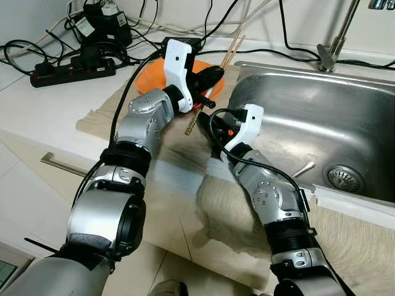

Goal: Kitchen organization

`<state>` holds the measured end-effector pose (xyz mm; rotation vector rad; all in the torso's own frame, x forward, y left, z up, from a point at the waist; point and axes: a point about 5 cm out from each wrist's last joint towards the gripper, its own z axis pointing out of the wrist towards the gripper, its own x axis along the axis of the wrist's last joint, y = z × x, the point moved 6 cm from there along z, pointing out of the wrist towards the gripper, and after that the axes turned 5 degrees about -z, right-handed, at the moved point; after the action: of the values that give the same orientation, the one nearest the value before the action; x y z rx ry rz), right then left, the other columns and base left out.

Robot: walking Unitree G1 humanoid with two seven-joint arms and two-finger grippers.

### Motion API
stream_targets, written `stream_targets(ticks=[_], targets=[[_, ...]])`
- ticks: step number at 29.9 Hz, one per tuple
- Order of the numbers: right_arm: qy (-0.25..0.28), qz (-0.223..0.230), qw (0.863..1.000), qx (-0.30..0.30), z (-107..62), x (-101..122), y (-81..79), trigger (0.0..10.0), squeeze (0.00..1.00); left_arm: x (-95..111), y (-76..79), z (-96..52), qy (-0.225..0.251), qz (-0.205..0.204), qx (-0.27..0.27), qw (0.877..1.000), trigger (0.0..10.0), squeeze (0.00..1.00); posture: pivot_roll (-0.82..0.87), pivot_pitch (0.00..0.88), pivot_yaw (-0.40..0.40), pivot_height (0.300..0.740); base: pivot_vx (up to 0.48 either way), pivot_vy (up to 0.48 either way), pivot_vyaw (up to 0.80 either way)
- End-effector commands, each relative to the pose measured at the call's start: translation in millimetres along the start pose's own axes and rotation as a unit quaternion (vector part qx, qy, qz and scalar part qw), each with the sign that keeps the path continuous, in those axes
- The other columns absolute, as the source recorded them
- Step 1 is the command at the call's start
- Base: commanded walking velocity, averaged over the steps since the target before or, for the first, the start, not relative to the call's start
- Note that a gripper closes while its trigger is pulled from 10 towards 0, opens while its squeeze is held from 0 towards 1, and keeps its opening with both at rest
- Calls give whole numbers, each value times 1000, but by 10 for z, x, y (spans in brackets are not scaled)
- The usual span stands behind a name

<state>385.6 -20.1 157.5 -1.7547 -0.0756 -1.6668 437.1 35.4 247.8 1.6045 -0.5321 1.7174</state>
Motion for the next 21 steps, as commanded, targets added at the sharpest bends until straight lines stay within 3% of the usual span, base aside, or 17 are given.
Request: stream_targets(ticks=[1,8,13,21], targets=[[-14,10,999,46,166,-75,-377,10000,0,276,163,102,38,2,-26,999,0,0,63,29,99,740,0,0,0],[-8,15,998,56,186,-45,-428,10000,0,256,174,109,35,2,-25,999,0,0,66,27,98,740,0,0,0],[-6,17,998,65,181,-39,-473,10000,0,80,130,86,11,17,-13,1000,0,0,67,21,96,740,0,0,0],[1,21,997,73,173,5,-508,10000,0,-5,96,64,1,24,-4,1000,0,0,65,17,96,740,0,0,0]])
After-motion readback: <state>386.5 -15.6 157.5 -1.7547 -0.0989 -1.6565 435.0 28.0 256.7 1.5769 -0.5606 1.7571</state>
